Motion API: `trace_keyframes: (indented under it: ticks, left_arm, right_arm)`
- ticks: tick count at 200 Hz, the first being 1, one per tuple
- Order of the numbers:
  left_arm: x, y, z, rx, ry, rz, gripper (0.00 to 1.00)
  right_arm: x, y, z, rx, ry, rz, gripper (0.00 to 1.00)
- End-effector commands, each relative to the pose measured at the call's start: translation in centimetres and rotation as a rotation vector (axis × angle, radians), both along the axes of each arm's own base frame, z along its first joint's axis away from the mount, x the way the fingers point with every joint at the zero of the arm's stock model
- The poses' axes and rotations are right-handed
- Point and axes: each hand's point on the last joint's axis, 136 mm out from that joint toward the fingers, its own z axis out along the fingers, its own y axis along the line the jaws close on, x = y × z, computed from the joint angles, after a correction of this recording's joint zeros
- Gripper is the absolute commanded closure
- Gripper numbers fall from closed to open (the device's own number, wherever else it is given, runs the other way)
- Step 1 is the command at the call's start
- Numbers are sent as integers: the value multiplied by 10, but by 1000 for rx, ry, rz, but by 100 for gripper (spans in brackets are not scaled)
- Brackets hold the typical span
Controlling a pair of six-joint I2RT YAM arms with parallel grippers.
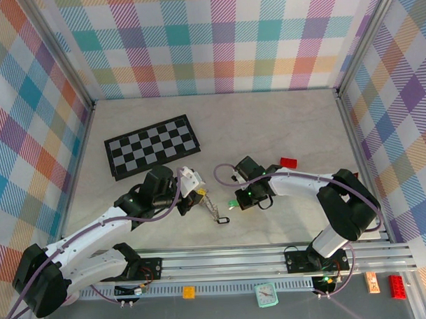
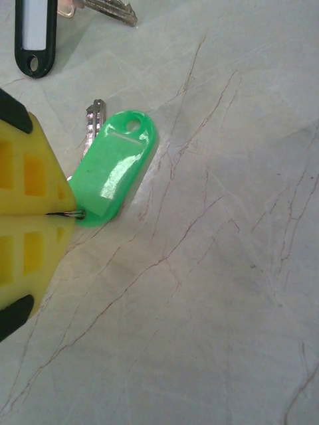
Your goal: Put the keys on the keyring
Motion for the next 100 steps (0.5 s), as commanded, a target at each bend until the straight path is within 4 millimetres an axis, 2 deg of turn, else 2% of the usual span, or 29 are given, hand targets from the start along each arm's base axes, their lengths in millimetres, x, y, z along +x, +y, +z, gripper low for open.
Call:
trace_keyframes:
  ticks: [1,31,65,100]
  left_arm:
    - [1,-6,17,-23,-48,-24,100]
    - [1,-6,18,-23,-47,-25,100]
    - [1,-7,18,-26,-47,-26,100]
    - [2,-8,18,-33,-46,-30,100]
  right_arm:
    - [6,1,16,14,-30,3,100]
    - [8,2,28,34,-59,2,100]
    - [14,8,64,131,-179,29,100]
    - [11,12,97,237,-305,92,100]
